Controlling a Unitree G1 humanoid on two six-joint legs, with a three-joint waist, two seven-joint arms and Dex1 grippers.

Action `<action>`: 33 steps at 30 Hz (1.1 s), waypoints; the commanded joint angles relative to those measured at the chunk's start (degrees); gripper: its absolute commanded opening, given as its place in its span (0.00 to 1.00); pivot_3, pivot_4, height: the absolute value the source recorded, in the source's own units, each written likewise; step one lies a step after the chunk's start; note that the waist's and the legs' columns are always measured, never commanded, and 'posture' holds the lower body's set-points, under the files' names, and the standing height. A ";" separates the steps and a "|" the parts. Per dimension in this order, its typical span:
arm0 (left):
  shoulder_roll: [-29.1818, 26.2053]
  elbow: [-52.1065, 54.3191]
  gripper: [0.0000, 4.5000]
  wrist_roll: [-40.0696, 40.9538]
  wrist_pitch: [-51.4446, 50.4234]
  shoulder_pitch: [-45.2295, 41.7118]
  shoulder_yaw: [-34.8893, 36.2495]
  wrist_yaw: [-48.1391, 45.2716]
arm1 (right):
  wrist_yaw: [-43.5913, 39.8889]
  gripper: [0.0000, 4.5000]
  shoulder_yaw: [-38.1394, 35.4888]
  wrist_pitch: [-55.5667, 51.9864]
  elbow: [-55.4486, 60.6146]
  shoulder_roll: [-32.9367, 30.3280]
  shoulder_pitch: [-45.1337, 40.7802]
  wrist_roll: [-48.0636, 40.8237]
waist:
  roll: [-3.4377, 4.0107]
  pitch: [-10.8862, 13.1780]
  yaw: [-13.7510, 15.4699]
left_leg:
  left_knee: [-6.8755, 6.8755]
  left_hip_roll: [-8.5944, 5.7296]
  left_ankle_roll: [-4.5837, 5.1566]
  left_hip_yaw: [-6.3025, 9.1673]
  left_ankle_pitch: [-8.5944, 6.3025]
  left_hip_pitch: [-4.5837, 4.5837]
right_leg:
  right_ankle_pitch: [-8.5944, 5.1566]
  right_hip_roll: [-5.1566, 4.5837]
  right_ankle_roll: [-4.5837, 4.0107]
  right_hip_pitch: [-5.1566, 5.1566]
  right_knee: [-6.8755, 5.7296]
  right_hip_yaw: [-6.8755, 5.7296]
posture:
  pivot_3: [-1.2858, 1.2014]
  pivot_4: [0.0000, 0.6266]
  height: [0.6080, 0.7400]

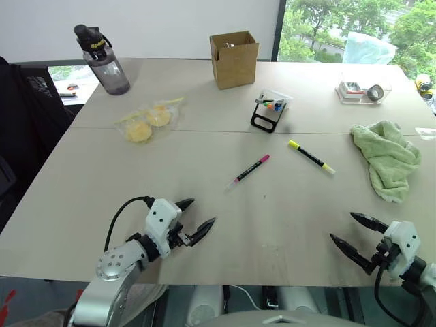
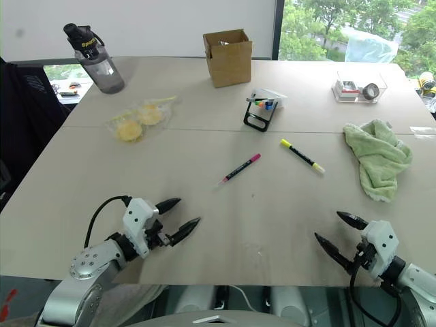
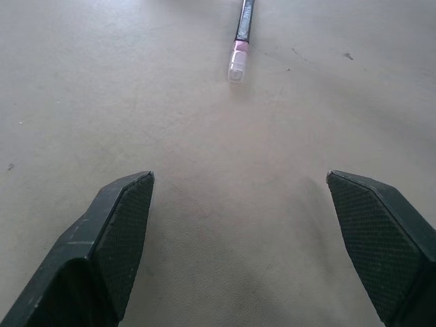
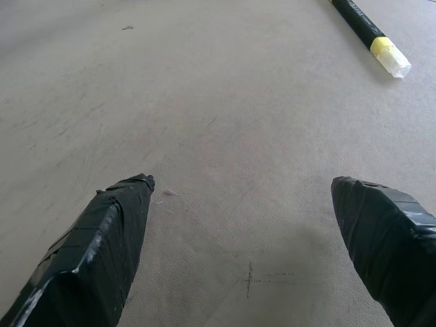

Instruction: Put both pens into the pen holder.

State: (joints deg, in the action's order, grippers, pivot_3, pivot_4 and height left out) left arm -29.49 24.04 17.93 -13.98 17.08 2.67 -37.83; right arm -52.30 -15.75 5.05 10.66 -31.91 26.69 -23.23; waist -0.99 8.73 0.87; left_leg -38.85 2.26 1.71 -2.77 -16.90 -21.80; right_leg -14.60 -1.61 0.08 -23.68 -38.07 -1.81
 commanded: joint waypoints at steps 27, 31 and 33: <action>0.92 2.50 0.94 1.78 0.76 -0.41 0.86 0.10 | -0.93 0.99 -0.32 -1.38 -0.76 -0.86 -6.00 -1.73 | 0.00 0.00 -0.02 | 0.00 -0.02 0.00 -0.01 0.00 0.02 | 0.08 0.02 -0.04 0.03 -0.01 0.00 | 0.52 0.24 0.97; -0.31 2.78 0.94 6.45 0.67 -2.63 2.02 -4.71 | 3.40 0.99 0.57 -5.32 0.12 -0.02 -12.09 -1.43 | 0.01 -0.01 -0.12 | 0.00 -0.02 0.00 -0.03 0.00 0.05 | 0.10 0.03 -0.03 0.04 -0.03 0.01 | 0.52 0.24 0.97; -1.19 3.36 0.94 8.78 -0.20 -3.70 2.49 -6.70 | 5.55 0.99 1.23 -7.25 -0.04 0.33 -15.17 -0.77 | 0.03 -0.02 -0.12 | 0.00 -0.01 0.00 -0.03 0.01 0.06 | 0.10 0.05 -0.04 0.04 -0.04 0.03 | 0.52 0.24 0.97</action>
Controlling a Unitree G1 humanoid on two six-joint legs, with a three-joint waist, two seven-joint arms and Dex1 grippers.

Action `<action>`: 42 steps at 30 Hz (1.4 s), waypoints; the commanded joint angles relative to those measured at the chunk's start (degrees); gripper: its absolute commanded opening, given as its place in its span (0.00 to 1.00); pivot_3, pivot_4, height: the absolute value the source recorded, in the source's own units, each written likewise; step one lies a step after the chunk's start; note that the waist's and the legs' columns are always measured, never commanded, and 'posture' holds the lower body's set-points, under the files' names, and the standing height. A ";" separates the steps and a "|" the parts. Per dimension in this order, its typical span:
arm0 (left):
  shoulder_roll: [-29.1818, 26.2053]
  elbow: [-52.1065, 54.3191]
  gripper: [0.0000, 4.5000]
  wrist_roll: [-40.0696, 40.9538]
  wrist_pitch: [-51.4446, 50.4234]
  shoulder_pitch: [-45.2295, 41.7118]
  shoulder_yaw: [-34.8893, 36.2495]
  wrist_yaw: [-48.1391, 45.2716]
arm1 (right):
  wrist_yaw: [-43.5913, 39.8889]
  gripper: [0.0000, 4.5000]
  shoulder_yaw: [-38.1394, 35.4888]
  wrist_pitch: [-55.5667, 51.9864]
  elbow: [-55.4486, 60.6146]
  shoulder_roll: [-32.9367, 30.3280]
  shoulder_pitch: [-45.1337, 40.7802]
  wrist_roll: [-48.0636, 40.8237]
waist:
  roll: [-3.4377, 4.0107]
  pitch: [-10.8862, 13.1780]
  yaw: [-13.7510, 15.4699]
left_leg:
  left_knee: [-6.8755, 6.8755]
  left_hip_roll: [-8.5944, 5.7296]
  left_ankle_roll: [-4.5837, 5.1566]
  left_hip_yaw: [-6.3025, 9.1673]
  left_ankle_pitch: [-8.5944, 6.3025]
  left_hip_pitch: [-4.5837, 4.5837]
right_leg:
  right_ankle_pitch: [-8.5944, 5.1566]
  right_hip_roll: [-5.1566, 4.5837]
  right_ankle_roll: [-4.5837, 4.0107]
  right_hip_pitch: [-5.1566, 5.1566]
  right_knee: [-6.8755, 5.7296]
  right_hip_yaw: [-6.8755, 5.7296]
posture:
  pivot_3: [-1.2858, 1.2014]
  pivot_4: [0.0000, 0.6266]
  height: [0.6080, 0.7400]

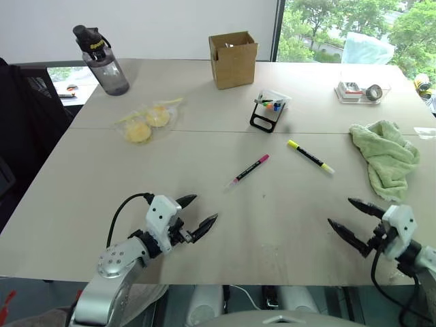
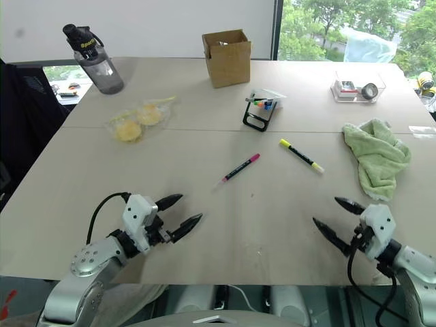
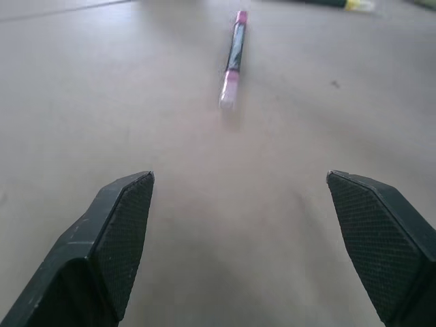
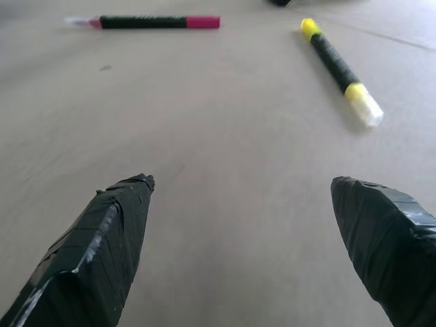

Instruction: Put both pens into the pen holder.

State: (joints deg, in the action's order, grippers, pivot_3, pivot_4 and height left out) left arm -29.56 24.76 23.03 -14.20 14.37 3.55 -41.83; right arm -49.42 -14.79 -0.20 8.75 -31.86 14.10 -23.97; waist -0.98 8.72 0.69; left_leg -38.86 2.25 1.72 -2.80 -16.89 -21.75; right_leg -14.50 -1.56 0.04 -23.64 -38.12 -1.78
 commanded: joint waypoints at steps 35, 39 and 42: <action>-4.94 2.50 0.94 14.43 -7.82 -10.05 6.06 -5.87 | 6.70 0.01 7.64 -12.65 -15.01 2.13 -26.74 5.80 | 0.06 0.02 0.08 | -0.01 -0.02 0.00 0.03 0.01 -0.04 | 0.04 0.02 0.02 0.00 0.00 0.01 | 0.52 0.24 0.97; 0.67 2.50 0.94 21.62 -14.84 -15.42 6.12 1.94 | 6.29 0.01 6.06 -13.91 -7.46 4.81 -25.02 -0.28 | 0.07 0.04 0.05 | -0.01 -0.02 0.00 0.03 0.01 -0.07 | 0.06 0.00 0.04 -0.01 -0.01 0.01 | 0.52 0.24 0.97; 7.65 1.02 0.94 27.58 -18.81 -20.85 6.09 9.72 | 5.13 0.01 5.88 -16.52 0.60 7.17 -23.60 -6.86 | 0.07 0.04 0.09 | -0.07 -0.01 0.00 0.09 0.01 -0.11 | 0.07 -0.01 0.06 0.00 -0.02 -0.02 | 0.52 0.24 0.97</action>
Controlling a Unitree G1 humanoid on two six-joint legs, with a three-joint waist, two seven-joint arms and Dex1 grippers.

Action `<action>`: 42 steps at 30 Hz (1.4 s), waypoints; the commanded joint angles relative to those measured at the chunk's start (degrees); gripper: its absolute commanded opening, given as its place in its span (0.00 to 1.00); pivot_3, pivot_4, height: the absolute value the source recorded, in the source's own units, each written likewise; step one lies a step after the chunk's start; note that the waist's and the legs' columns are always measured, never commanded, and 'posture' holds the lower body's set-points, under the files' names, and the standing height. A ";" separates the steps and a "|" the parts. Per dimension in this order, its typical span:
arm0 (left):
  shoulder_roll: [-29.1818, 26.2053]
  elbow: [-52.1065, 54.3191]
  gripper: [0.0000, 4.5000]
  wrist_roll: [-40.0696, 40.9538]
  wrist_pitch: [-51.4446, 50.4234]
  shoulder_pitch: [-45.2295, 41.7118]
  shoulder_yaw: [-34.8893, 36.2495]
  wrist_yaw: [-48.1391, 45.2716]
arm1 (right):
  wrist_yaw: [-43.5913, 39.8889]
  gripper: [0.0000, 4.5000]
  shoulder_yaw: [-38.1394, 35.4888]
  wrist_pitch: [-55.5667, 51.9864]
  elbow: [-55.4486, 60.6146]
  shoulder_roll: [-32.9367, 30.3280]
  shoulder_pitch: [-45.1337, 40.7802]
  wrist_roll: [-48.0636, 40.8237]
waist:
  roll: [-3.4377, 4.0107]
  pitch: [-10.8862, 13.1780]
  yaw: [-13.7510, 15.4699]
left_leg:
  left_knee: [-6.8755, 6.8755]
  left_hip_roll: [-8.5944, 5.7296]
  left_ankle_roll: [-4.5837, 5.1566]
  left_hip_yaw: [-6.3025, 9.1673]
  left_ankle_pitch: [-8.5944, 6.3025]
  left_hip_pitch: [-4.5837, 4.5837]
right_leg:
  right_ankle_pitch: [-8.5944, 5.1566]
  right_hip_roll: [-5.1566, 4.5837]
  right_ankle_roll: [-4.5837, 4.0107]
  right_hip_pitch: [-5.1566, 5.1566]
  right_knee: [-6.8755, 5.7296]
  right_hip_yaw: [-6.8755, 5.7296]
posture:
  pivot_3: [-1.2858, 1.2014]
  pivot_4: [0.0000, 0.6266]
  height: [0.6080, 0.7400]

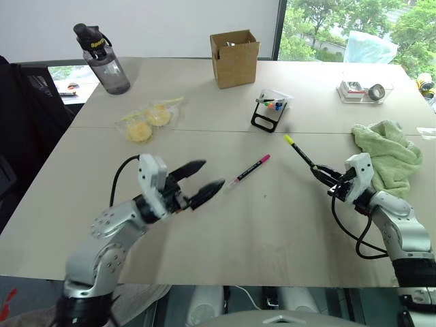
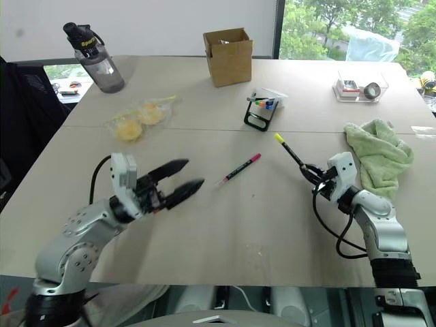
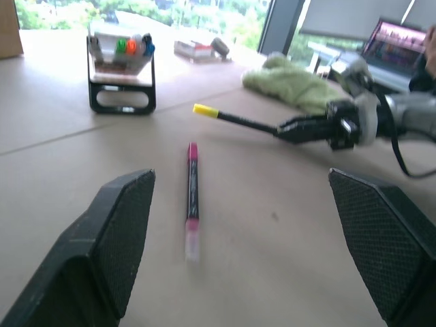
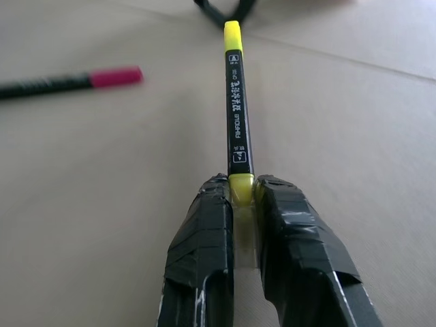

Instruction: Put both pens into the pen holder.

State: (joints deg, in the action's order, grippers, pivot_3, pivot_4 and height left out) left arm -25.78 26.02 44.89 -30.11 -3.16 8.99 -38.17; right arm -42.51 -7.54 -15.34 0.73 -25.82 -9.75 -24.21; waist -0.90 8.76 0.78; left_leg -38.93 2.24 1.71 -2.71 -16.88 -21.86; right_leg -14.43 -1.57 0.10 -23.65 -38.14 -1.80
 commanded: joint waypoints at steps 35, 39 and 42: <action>20.28 -7.47 0.01 30.40 -7.59 -17.78 1.35 18.37 | 1.85 0.01 8.26 -12.78 28.28 3.96 -1.70 -16.64 | -0.09 0.03 -0.07 | -0.26 -0.05 -0.03 0.05 0.02 -0.01 | 0.01 0.40 0.01 0.04 -0.11 0.03 | 0.52 0.24 0.97; 19.64 -7.32 0.00 29.86 -7.23 -18.65 1.92 18.39 | 3.25 0.34 7.85 -15.58 27.06 1.78 -3.02 -16.00 | -0.12 0.05 -0.07 | -0.26 -0.05 -0.03 0.05 0.02 -0.01 | 0.01 0.39 0.01 0.04 -0.10 0.03 | 0.52 0.24 0.97; 17.34 -7.51 0.00 27.58 -7.69 -19.76 1.31 16.59 | 3.30 0.65 8.02 -16.31 25.56 -0.73 -3.16 -13.60 | -0.12 0.05 -0.05 | -0.26 -0.06 -0.02 0.05 0.01 -0.01 | 0.00 0.40 0.00 0.04 -0.10 0.03 | 0.52 0.24 0.97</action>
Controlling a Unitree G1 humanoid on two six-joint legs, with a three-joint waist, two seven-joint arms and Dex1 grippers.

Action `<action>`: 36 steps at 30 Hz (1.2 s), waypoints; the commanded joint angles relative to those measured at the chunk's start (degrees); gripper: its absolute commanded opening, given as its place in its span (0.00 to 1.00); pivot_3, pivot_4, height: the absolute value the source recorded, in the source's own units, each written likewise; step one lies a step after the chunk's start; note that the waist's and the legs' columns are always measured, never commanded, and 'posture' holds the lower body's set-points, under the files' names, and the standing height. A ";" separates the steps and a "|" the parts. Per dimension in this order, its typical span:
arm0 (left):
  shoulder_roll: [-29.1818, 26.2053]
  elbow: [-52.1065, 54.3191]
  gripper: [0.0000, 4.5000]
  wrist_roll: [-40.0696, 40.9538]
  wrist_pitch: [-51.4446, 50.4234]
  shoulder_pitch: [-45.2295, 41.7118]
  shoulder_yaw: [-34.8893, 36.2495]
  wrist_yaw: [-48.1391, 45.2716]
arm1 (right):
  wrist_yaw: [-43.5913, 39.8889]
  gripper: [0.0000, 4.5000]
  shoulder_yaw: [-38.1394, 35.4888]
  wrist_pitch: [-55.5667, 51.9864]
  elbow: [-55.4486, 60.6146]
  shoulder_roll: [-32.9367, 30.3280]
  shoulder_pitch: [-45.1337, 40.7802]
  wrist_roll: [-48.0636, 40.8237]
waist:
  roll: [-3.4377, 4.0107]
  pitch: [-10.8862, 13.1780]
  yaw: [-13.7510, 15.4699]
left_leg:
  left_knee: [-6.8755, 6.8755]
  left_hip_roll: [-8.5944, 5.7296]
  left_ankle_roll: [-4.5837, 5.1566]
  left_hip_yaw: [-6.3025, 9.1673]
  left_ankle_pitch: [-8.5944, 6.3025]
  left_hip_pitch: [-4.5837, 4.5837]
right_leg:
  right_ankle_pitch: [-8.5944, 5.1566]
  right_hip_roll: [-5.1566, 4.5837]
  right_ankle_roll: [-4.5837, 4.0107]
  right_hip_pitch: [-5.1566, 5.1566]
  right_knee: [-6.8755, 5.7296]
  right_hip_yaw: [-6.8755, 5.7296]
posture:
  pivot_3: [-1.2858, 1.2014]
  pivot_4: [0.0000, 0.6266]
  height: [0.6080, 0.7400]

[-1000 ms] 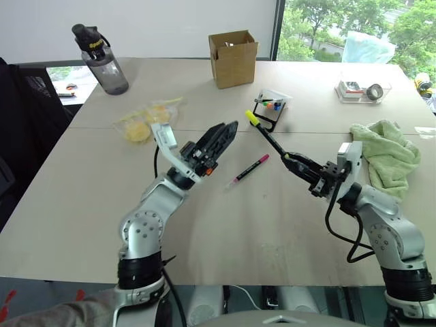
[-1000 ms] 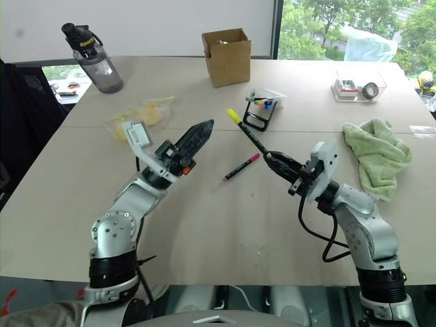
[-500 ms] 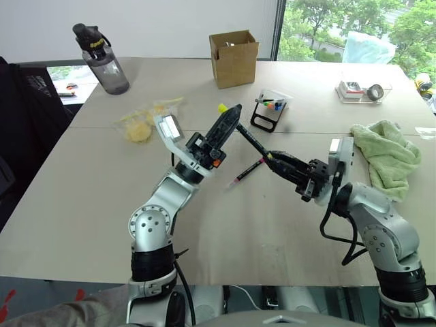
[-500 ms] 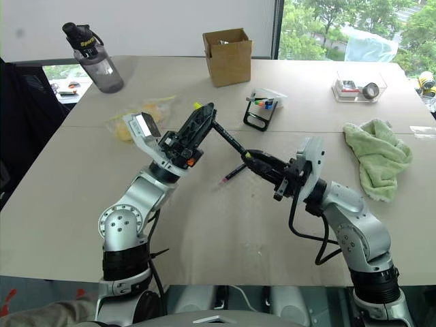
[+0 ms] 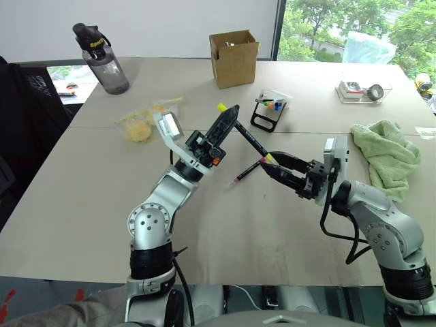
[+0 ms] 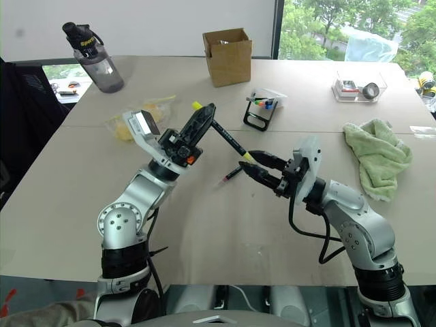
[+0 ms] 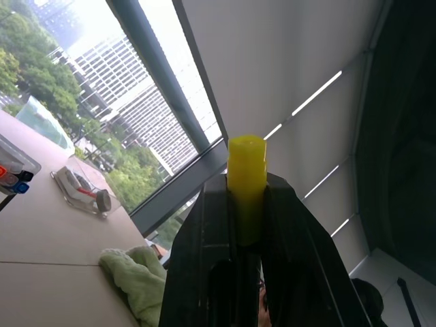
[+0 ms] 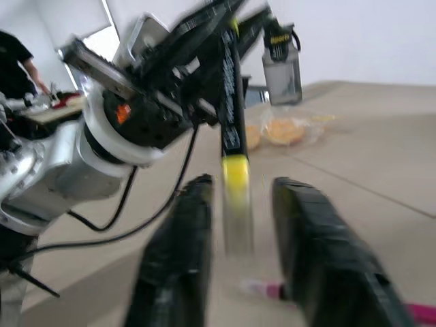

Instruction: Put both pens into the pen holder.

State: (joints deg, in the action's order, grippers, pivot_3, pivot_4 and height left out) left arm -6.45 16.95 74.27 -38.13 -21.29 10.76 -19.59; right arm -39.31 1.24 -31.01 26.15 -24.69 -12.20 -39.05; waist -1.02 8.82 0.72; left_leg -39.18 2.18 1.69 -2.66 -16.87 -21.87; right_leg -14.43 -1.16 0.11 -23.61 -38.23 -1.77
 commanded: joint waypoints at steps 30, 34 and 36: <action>-17.91 -9.50 0.00 -36.81 3.94 -14.02 -19.70 -34.12 | 19.87 0.30 -7.90 -60.38 -6.60 6.14 -29.34 -15.82 | 0.02 0.14 -0.02 | 0.03 0.00 -0.22 0.08 0.13 -1.02 | 0.04 -0.40 0.03 -0.87 0.12 -0.14 | 0.52 0.24 0.97; -17.51 -9.10 0.00 -37.14 3.52 -14.01 -19.80 -34.36 | 21.13 0.02 -8.73 -61.49 -7.08 7.78 -30.40 -14.83 | 0.02 0.14 -0.08 | 0.03 -0.01 -0.17 0.10 0.11 -1.00 | 0.04 -0.39 0.04 -0.87 0.06 -0.15 | 0.52 0.24 0.97; -17.27 -9.01 0.00 -37.30 3.38 -14.03 -19.78 -34.38 | 21.53 0.02 -8.81 -61.49 -7.43 8.14 -30.86 -14.41 | 0.02 0.14 -0.09 | 0.03 -0.01 -0.16 0.10 0.10 -0.99 | 0.04 -0.38 0.04 -0.88 0.03 -0.15 | 0.52 0.24 0.97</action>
State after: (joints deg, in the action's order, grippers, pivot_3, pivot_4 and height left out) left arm -24.31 5.54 37.18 -35.50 -35.34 -9.00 -53.21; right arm -17.60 -5.37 -92.14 18.74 -17.30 -41.02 -52.95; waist -1.00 8.95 0.64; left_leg -39.15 2.17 1.54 -2.56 -16.77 -22.86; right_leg -14.39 -1.54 0.15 -24.49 -38.22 -1.92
